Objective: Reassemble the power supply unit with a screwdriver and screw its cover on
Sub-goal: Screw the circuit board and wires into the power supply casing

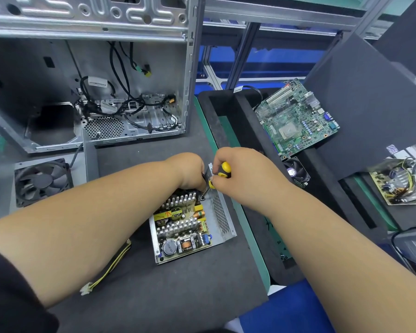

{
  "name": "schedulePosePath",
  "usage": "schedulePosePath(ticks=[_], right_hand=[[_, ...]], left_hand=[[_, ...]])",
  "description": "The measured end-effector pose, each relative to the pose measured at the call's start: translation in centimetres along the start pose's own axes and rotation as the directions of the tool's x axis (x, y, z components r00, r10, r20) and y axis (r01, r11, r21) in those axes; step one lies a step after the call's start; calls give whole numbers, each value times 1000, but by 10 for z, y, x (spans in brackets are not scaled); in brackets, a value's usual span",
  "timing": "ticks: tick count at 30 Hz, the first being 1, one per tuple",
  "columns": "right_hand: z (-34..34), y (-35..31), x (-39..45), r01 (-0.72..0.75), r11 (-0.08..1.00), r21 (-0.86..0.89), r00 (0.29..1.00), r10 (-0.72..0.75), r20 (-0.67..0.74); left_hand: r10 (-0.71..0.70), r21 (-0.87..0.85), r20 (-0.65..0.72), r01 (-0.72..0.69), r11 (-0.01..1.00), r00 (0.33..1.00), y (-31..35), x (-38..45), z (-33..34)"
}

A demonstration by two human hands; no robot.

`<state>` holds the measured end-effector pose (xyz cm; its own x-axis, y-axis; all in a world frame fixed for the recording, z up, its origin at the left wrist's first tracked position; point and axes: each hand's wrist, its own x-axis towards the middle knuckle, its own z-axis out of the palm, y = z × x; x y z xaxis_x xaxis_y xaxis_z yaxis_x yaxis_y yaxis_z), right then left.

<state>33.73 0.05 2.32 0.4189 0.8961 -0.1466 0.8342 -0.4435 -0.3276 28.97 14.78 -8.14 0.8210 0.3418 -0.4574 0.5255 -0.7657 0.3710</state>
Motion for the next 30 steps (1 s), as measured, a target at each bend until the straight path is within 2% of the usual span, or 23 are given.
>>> schedulePosePath(ticks=[7, 14, 23, 25, 27, 30], right_hand=[[-2, -2, 0, 20, 999, -27, 999, -20, 25], [-7, -8, 1, 52, 996, -78, 993, -43, 114], [3, -29, 12, 89, 874, -478, 994, -50, 95], [4, -30, 9, 148, 868, -474, 989, -115, 98], [-2, -29, 6, 195, 905, -379, 980, -161, 118], [-6, -23, 9, 160, 907, -390, 983, -112, 143]], left_hand=[[-1, 15, -2, 1, 1000, 1000, 0, 1, 0], [3, 53, -1, -3, 999, 1000, -1, 2, 2], [40, 32, 27, -41, 999, 999, -1, -4, -1], [59, 6, 28, -59, 998, 998, -1, -5, -2], [73, 23, 22, -73, 997, 997, 0, -6, -2], [62, 70, 45, -65, 995, 997, 3, -7, -3]])
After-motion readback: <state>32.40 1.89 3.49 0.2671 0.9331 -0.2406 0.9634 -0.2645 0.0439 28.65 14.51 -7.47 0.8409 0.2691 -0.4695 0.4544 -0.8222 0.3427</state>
